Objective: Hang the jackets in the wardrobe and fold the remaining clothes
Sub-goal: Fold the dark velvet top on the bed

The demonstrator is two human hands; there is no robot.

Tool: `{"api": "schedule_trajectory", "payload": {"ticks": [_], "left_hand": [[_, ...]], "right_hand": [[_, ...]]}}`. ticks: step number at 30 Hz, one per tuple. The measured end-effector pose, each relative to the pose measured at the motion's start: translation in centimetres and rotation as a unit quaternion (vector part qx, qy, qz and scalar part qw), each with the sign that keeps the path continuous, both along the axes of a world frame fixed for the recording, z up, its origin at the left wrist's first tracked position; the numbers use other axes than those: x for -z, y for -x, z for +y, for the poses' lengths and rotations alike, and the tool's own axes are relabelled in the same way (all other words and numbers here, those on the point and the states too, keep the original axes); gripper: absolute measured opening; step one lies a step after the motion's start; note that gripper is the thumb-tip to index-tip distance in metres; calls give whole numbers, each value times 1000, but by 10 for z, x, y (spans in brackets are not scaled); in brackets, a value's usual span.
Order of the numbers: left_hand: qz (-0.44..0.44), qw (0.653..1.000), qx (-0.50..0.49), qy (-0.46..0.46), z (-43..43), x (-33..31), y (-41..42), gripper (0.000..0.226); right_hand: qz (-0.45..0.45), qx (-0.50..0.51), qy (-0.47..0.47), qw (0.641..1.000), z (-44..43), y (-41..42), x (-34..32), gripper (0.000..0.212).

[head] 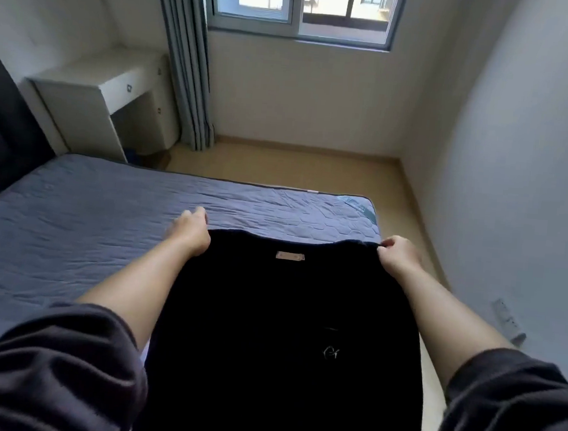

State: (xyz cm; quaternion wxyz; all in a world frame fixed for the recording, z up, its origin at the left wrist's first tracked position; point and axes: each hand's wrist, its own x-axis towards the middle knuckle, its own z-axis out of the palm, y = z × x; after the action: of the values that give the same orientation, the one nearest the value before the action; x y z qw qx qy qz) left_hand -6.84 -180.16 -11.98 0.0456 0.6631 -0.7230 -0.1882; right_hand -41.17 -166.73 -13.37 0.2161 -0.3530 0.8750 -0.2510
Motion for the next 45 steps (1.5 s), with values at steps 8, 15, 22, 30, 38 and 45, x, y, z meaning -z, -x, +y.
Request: {"api": "schedule_trajectory", "payload": {"ticks": [8, 15, 22, 30, 38, 45], "left_hand": [[-3, 993, 44, -108, 63, 222, 15, 25], [-54, 957, 1, -284, 203, 388, -36, 10], [-79, 914, -166, -361, 287, 492, -75, 50], [-89, 927, -287, -225, 287, 557, -92, 69], [-214, 906, -210, -299, 271, 553, -126, 32], [-299, 863, -149, -378, 276, 492, -152, 40]], "right_hand": [[-76, -62, -47, 994, 17, -51, 197, 30], [-135, -110, -228, 958, 133, -90, 367, 27], [-134, -43, -377, 915, 220, -108, 478, 55], [-72, 50, -373, 924, 261, -116, 541, 72], [-28, -62, -440, 896, 291, -90, 540, 80], [12, -68, -572, 818, 266, -126, 485, 82]]}}
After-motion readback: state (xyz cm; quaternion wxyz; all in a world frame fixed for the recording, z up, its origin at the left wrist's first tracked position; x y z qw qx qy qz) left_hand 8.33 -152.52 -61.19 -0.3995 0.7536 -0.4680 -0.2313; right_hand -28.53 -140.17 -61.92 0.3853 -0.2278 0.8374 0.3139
